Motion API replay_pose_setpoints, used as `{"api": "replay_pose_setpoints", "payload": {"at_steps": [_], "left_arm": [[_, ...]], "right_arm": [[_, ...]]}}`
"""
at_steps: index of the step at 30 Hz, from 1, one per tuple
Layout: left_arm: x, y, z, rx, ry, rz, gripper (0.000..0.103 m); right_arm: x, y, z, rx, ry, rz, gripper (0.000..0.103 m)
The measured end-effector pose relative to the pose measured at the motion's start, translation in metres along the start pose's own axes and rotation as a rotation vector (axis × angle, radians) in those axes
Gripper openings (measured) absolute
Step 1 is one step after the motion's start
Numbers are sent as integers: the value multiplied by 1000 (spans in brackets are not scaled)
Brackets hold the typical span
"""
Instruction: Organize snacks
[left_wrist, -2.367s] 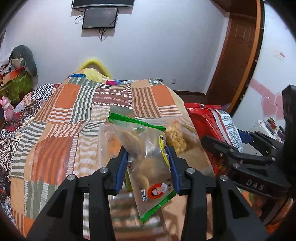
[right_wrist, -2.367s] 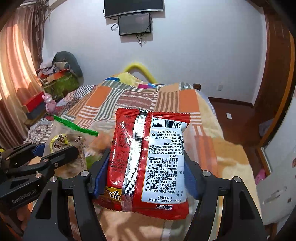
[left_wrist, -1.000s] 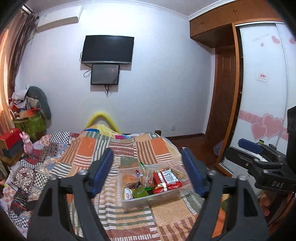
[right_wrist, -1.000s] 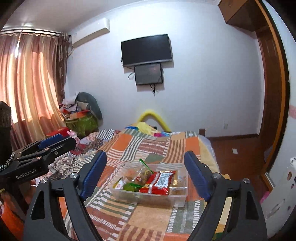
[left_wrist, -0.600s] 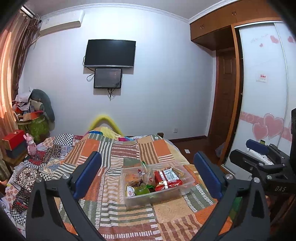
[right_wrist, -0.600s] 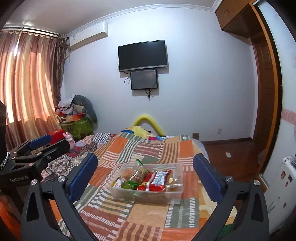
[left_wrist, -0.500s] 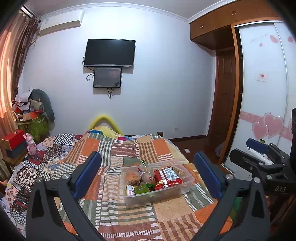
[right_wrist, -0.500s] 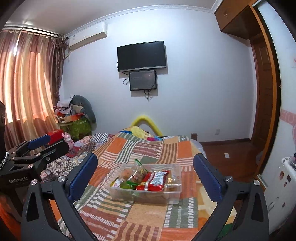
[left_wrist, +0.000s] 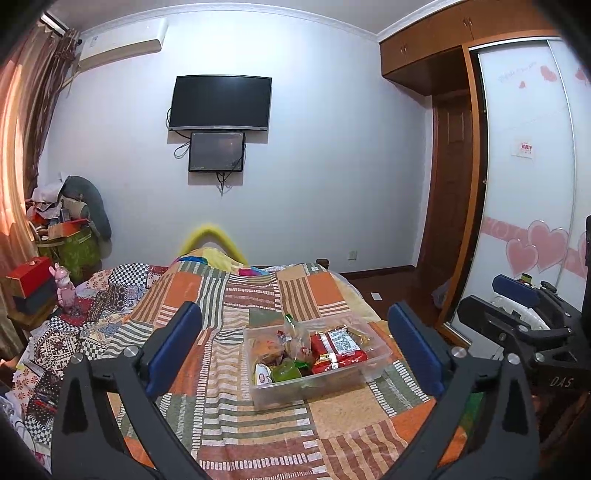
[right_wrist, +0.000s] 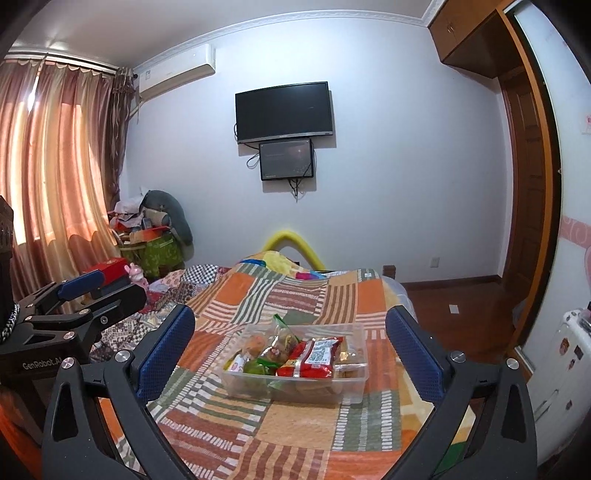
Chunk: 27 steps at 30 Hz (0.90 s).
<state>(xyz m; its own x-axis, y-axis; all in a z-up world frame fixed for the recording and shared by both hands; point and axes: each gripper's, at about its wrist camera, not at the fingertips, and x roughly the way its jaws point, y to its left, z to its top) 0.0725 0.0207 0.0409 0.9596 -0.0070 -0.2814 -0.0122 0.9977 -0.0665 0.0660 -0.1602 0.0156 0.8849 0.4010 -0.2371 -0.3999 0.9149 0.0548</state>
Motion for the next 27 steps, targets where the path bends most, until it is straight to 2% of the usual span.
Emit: {"api": "replay_pose_setpoints", "payload": {"at_steps": [15, 27], "left_arm": [[4, 0, -6, 0, 27, -11, 103], [1, -1, -4, 3, 15, -31, 103]], "right_arm": [[-2, -1, -2, 15, 0, -12, 103], [-2, -1, -2, 6, 3, -15, 103]]}}
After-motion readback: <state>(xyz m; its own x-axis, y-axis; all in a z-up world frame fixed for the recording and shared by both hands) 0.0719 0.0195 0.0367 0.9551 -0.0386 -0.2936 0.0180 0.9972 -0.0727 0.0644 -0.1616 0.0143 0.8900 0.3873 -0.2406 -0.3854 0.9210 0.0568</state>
